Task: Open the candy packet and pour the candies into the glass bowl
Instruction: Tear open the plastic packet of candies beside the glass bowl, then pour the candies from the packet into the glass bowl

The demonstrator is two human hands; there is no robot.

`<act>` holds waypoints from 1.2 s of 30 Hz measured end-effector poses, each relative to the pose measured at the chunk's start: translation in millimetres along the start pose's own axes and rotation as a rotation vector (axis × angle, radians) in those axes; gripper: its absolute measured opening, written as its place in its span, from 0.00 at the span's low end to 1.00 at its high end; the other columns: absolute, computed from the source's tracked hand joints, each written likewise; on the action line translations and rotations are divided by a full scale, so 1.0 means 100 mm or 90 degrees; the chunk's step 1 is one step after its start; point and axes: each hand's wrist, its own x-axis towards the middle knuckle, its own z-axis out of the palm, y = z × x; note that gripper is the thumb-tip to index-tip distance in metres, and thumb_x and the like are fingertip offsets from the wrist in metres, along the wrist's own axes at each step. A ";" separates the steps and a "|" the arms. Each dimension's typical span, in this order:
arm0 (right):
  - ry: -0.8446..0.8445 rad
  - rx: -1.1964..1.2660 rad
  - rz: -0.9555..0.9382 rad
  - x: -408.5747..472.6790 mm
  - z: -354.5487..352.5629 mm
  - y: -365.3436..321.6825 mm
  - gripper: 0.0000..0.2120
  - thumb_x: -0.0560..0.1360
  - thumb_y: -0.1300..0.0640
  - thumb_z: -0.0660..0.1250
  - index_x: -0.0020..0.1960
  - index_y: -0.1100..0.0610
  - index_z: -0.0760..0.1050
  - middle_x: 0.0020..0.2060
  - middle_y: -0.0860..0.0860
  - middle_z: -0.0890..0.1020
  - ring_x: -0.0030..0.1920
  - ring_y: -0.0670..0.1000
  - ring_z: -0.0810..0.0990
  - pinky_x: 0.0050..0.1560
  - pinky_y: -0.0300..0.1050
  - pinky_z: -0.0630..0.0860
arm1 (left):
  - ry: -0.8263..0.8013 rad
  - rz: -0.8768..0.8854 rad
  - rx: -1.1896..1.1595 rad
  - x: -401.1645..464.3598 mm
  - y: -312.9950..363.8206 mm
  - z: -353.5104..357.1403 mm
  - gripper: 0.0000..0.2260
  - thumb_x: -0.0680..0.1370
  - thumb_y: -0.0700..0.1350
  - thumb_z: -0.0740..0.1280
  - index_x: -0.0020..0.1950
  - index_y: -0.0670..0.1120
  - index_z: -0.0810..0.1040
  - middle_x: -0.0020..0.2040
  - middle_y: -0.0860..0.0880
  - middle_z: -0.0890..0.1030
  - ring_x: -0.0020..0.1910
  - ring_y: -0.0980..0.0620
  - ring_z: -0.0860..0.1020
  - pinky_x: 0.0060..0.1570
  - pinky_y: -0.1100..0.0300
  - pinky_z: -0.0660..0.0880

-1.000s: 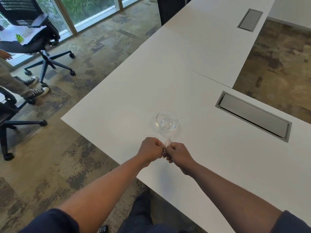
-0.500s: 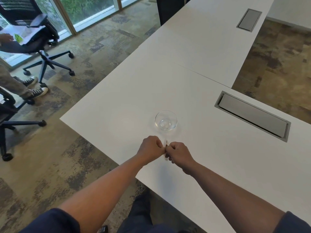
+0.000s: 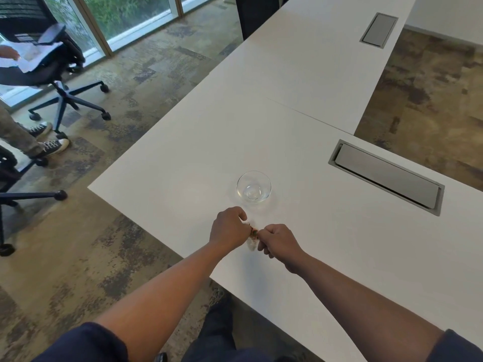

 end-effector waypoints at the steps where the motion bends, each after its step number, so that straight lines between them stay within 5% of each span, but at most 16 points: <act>1: 0.008 -0.009 0.004 0.00 -0.01 0.00 0.11 0.65 0.48 0.65 0.31 0.56 0.75 0.29 0.53 0.84 0.28 0.48 0.75 0.31 0.44 0.72 | 0.000 0.002 -0.010 0.00 0.00 0.01 0.05 0.70 0.42 0.68 0.43 0.50 0.80 0.39 0.55 0.81 0.37 0.53 0.80 0.33 0.61 0.73; 6: 0.056 -0.092 0.013 -0.01 -0.03 0.00 0.19 0.59 0.41 0.69 0.35 0.55 0.71 0.33 0.52 0.81 0.30 0.51 0.75 0.32 0.45 0.72 | -0.031 0.026 -0.021 -0.02 0.01 0.05 0.05 0.73 0.38 0.68 0.40 0.46 0.83 0.37 0.53 0.84 0.37 0.51 0.83 0.36 0.56 0.82; 9: 0.061 -0.164 -0.002 0.00 -0.01 0.01 0.23 0.63 0.37 0.72 0.44 0.55 0.74 0.37 0.50 0.81 0.34 0.51 0.77 0.34 0.45 0.72 | -0.046 0.037 -0.002 -0.03 0.01 0.05 0.06 0.72 0.38 0.68 0.42 0.46 0.84 0.39 0.52 0.85 0.38 0.51 0.84 0.39 0.55 0.83; 16: 0.110 -0.278 -0.059 0.06 0.04 -0.05 0.09 0.78 0.53 0.63 0.40 0.54 0.76 0.37 0.50 0.84 0.40 0.55 0.82 0.42 0.52 0.78 | -0.041 0.066 0.054 -0.05 0.00 0.00 0.04 0.74 0.42 0.70 0.40 0.46 0.83 0.40 0.52 0.85 0.40 0.49 0.83 0.41 0.54 0.82; 21: 0.128 -0.159 0.005 0.06 -0.04 -0.01 0.08 0.76 0.57 0.65 0.41 0.59 0.78 0.37 0.55 0.85 0.41 0.56 0.85 0.36 0.47 0.74 | -0.027 0.065 0.061 -0.06 -0.01 -0.06 0.06 0.73 0.39 0.66 0.41 0.45 0.82 0.41 0.51 0.84 0.42 0.48 0.83 0.42 0.51 0.83; 29: 0.102 -0.061 -0.006 0.03 -0.07 0.06 0.08 0.75 0.55 0.66 0.42 0.59 0.79 0.35 0.52 0.85 0.28 0.42 0.79 0.33 0.45 0.75 | -0.045 0.108 0.096 -0.08 0.09 -0.10 0.07 0.72 0.37 0.66 0.42 0.46 0.82 0.41 0.52 0.83 0.42 0.49 0.82 0.43 0.53 0.81; 32: 0.076 0.036 -0.002 0.02 -0.14 0.09 0.11 0.72 0.48 0.68 0.41 0.56 0.80 0.34 0.49 0.83 0.32 0.47 0.76 0.35 0.44 0.72 | -0.056 0.133 0.113 -0.07 0.17 -0.14 0.05 0.73 0.39 0.67 0.41 0.47 0.81 0.42 0.51 0.83 0.42 0.48 0.82 0.42 0.53 0.81; 36: 0.020 0.255 0.078 0.06 -0.21 0.10 0.22 0.73 0.37 0.67 0.53 0.54 0.82 0.43 0.49 0.83 0.41 0.51 0.80 0.44 0.47 0.78 | -0.070 0.160 0.119 -0.05 0.33 -0.23 0.05 0.74 0.39 0.68 0.42 0.46 0.83 0.42 0.50 0.84 0.42 0.48 0.82 0.44 0.53 0.82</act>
